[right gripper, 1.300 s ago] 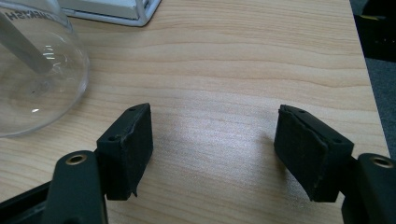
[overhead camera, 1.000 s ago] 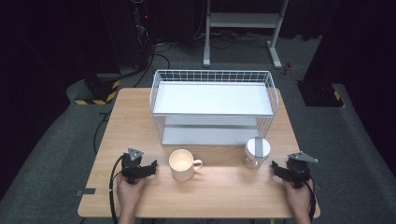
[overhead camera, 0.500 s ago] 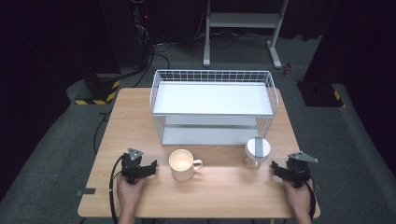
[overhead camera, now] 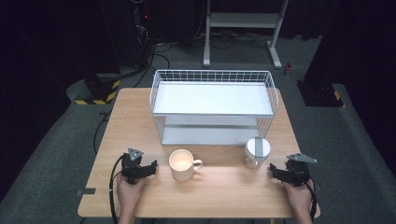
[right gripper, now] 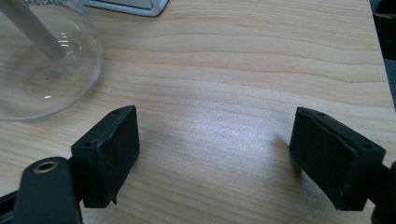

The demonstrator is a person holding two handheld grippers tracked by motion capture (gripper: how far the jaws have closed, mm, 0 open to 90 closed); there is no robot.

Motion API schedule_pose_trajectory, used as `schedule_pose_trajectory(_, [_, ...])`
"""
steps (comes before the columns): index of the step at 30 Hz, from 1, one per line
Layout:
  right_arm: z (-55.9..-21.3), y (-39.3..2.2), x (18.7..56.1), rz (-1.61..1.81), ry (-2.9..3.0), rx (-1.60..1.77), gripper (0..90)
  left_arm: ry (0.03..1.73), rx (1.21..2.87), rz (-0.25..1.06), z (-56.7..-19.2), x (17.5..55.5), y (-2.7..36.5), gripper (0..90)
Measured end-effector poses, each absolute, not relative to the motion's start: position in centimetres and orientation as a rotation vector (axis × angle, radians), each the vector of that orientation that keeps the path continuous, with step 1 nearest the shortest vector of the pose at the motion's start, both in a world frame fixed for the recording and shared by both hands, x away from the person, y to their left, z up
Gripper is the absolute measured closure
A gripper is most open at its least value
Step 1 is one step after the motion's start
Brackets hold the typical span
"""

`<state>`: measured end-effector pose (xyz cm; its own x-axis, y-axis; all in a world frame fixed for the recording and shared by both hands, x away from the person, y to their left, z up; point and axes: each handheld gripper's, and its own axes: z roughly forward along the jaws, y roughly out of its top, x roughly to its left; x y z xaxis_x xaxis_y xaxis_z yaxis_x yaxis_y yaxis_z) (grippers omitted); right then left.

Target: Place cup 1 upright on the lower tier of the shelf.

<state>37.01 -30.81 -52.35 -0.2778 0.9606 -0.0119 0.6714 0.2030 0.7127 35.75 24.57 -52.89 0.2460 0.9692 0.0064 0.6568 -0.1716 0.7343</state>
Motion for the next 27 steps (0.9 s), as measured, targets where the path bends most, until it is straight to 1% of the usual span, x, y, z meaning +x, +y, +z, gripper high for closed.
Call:
schedule_pose_trajectory(14, [-52.2,-30.0,35.8,0.900,2.020,1.493,15.9,1.480,1.908,0.654,-52.9,35.8,24.6,16.7])
schedule_pose_trajectory(17, [-52.2,-29.8,35.4,0.911,2.021,1.476,17.5,1.480,1.908,0.654,-52.9,35.7,24.6,16.7])
schedule_pose_trajectory(27, [-52.2,-28.8,34.2,0.946,2.035,1.439,18.2,1.481,1.907,0.655,-52.9,35.8,24.6,16.7])
